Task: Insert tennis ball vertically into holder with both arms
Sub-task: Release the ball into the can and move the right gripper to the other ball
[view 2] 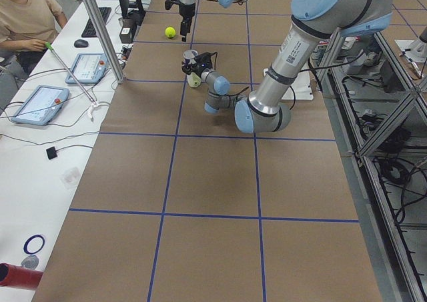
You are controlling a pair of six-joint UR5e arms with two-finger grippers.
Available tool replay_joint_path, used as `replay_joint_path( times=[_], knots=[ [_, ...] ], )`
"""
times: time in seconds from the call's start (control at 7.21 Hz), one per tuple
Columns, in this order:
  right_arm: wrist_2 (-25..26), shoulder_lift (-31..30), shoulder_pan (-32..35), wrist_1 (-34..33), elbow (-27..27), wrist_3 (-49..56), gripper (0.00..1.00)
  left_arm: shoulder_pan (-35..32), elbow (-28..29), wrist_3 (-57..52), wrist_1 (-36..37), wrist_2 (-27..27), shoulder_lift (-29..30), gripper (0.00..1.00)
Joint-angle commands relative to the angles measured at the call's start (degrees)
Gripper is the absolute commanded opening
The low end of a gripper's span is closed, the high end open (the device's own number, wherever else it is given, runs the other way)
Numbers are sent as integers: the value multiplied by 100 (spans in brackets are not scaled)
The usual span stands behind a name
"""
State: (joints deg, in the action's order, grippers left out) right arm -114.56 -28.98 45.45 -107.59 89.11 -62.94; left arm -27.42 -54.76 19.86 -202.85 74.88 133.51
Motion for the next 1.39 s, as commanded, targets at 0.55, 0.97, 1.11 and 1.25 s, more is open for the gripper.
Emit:
replay_joint_path(
  times=[0.55, 0.97, 1.11, 1.25],
  knots=[
    [-637, -1847, 1983, 1557, -1063, 4190, 99, 0, -61, 0, 0, 0, -70, 99],
    [-682, -1989, 2143, 3523, -2896, 4589, 99, 0, -97, 0, 0, 0, -62, 99],
    [-673, -1989, 2117, 3665, -3047, 4589, 99, 0, -105, 0, 0, 0, -62, 99],
    [-656, -1989, 2030, 3832, -3257, 4581, 99, 0, -105, 0, 0, 0, -62, 99]
  ],
)
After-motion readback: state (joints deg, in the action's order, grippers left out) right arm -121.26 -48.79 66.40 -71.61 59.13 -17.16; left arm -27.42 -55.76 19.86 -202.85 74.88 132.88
